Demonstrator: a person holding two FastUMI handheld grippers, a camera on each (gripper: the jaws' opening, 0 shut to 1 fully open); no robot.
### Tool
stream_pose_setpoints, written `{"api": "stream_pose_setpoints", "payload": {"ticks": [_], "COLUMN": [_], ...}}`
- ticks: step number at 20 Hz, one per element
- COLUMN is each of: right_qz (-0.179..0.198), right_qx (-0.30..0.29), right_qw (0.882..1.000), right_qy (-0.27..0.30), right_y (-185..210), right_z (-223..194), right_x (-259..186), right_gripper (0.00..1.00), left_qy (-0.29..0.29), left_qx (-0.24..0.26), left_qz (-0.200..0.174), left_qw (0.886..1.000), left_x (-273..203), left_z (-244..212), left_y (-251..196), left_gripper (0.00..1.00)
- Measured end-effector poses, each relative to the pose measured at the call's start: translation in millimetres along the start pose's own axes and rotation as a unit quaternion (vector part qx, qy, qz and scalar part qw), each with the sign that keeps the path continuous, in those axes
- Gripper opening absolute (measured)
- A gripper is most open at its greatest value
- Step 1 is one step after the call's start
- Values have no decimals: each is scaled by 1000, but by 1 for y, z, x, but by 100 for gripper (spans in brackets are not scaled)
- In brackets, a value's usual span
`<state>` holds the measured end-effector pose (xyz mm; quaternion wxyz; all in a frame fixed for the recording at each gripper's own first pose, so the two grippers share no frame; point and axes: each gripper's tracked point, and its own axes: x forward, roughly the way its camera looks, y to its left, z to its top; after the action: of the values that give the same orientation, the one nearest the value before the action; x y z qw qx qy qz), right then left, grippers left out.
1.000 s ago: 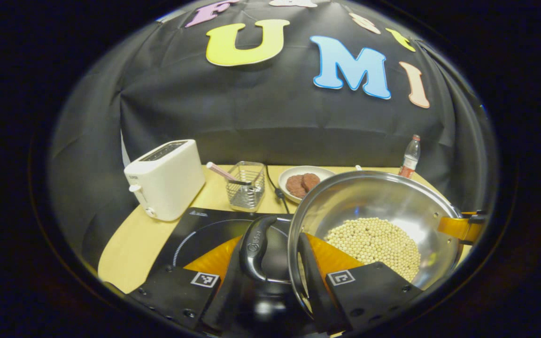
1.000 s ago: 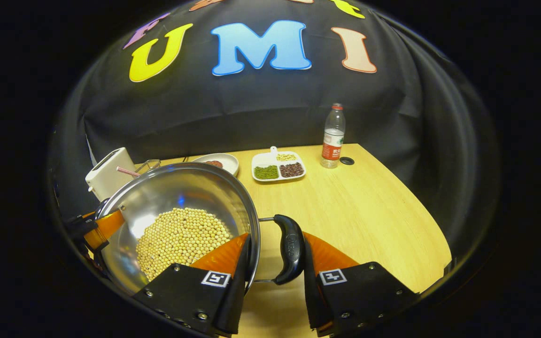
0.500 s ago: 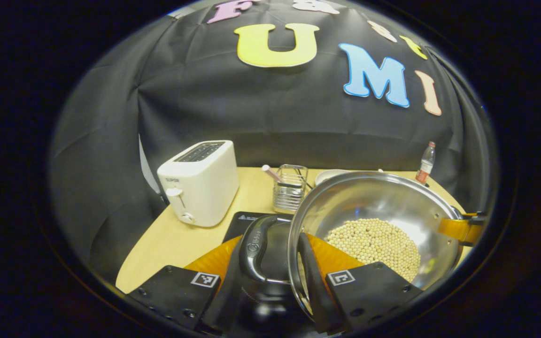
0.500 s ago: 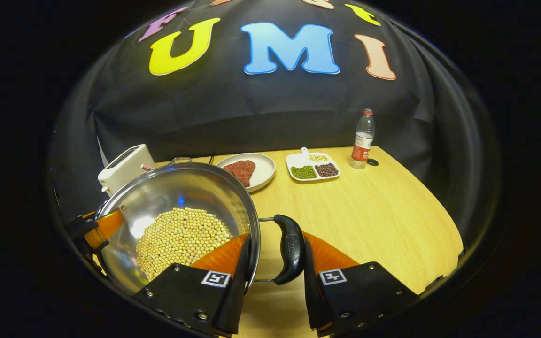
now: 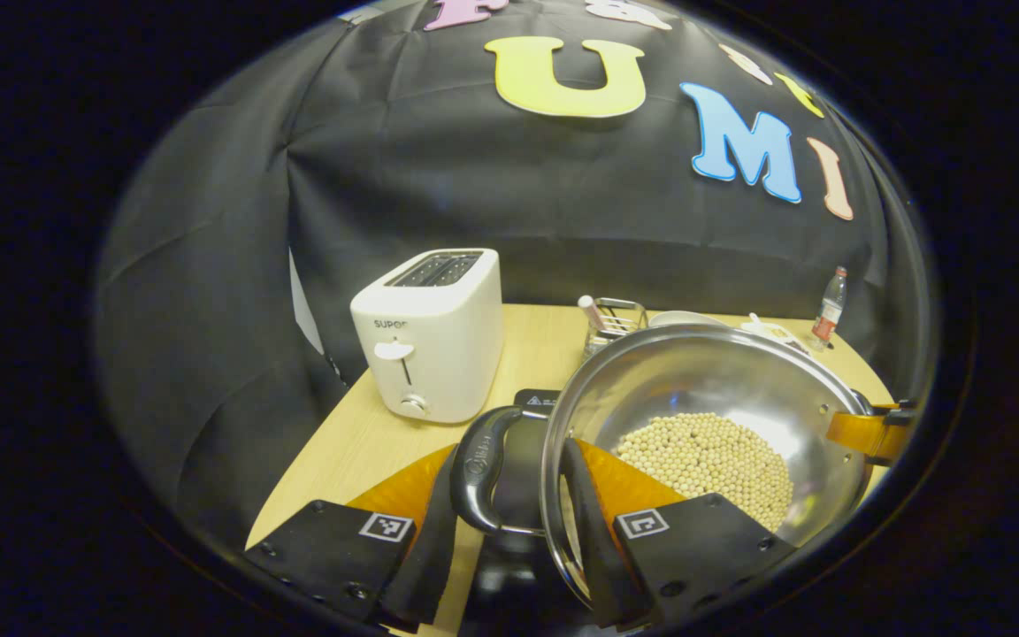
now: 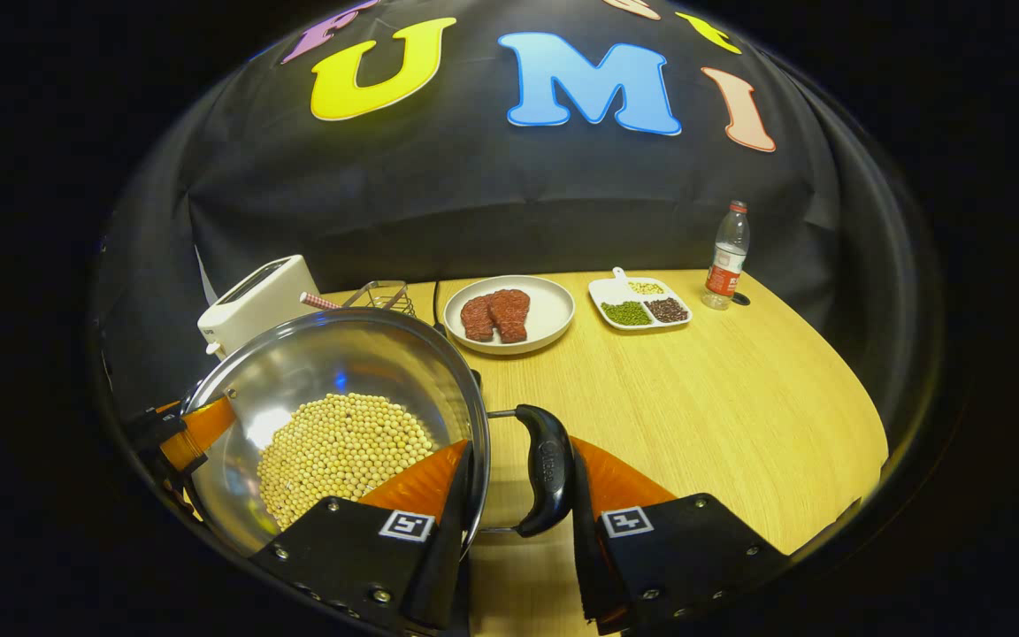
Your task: First push the handle of the pot to place it horizontally, then grasp the pot with both hands and set it on the induction cooktop.
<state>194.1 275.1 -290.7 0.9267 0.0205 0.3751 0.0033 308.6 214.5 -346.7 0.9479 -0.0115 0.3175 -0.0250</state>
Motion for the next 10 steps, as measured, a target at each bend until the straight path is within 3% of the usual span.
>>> {"api": "stream_pose_setpoints", "payload": {"ticks": [2,3,5,8,10], "right_qz": [-1,-2,-1,5,17], "right_qx": [-2,-3,-3,-2,-5], "right_qw": [1000,1000,1000,1000,1000], "right_qy": [8,11,6,7,-1], "right_y": [4,5,8,9,14], "right_z": [-5,-6,-3,-3,2], "right_x": [6,9,12,14,10], "right_gripper": [54,54,54,55,61], "left_qy": [6,8,7,-1,-23], "left_qx": [0,-2,-6,-6,-12], "left_qz": [1,0,-2,-1,4], "left_qw": [1000,1000,1000,1000,1000], "left_x": [7,8,13,16,9], "left_z": [-6,-8,-10,-9,4], "left_y": [7,8,10,13,15], "left_gripper": [69,73,65,66,72]}}
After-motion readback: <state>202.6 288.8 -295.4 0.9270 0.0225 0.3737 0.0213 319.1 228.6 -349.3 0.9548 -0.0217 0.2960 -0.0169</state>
